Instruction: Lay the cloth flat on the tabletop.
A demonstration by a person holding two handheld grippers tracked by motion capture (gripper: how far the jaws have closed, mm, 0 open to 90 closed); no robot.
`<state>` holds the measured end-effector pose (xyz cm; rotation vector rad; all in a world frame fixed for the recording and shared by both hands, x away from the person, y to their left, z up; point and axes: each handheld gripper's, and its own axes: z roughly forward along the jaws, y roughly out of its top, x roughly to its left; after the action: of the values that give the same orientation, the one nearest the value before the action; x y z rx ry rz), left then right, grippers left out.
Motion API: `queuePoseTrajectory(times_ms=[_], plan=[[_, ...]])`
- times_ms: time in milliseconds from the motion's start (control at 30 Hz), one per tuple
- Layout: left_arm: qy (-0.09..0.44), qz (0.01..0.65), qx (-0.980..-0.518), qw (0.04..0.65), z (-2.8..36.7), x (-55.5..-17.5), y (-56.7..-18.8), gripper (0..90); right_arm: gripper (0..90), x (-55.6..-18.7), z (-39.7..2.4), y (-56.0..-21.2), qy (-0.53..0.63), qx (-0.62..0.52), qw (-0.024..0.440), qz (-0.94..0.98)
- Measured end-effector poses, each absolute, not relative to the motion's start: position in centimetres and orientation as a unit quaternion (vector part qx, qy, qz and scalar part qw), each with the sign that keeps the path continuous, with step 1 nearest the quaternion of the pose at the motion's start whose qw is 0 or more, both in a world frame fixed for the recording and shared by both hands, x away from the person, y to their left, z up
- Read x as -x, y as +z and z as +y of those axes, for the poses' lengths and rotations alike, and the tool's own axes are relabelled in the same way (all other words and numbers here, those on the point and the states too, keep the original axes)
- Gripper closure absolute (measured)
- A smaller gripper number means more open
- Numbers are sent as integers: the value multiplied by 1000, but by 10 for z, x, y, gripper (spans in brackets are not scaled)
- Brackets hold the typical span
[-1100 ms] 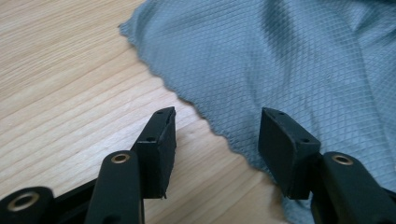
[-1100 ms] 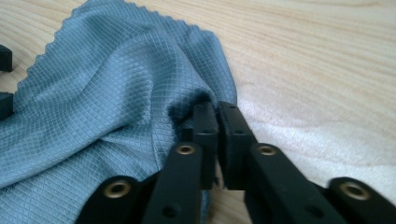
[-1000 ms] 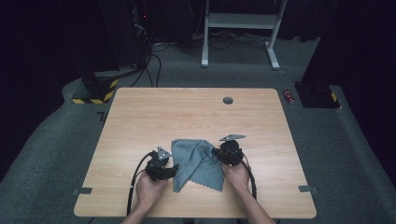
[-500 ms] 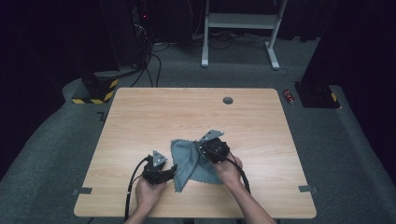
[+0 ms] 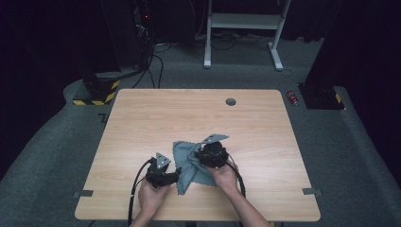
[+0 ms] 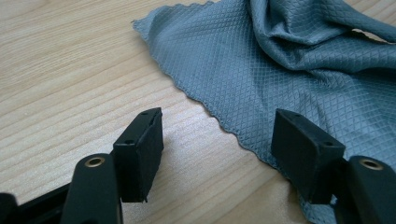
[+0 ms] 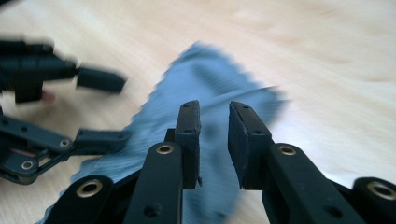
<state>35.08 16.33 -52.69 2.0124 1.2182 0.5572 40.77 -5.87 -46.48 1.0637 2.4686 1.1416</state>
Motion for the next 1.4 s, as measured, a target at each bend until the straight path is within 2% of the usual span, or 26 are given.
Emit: queuePoseTrajectory(times_ms=[200, 400, 467, 567, 633, 833, 1100, 1300, 1400], plan=[[215, 472, -778, 354, 163, -351, -527, 341, 727, -417, -84, -468, 370, -403, 111, 829], [216, 472, -778, 354, 163, -351, -527, 341, 635, -423, -73, -496, 368, -422, 38, 828], [216, 472, -778, 354, 163, -351, -527, 341, 692, -424, -71, -500, 367, -427, 21, 826], [216, 472, -778, 354, 163, -351, -527, 341, 859, -420, -72, -499, 365, -417, 32, 832], [216, 472, -778, 354, 163, -351, -527, 341, 881, -419, -76, -494, 363, -410, 45, 836], [216, 472, -778, 354, 163, -351, -527, 341, 888, -422, -88, -483, 364, -409, 70, 834], [216, 473, -777, 354, 163, -351, -527, 341, 886, -444, -98, -470, 299, -414, 151, 847], [216, 473, -777, 354, 163, -351, -527, 347, 887, -469, -109, -482, 262, -453, 137, 841], [216, 476, -773, 359, 164, -351, -527, 391, 886, -472, -109, -488, 243, -458, 137, 844]])
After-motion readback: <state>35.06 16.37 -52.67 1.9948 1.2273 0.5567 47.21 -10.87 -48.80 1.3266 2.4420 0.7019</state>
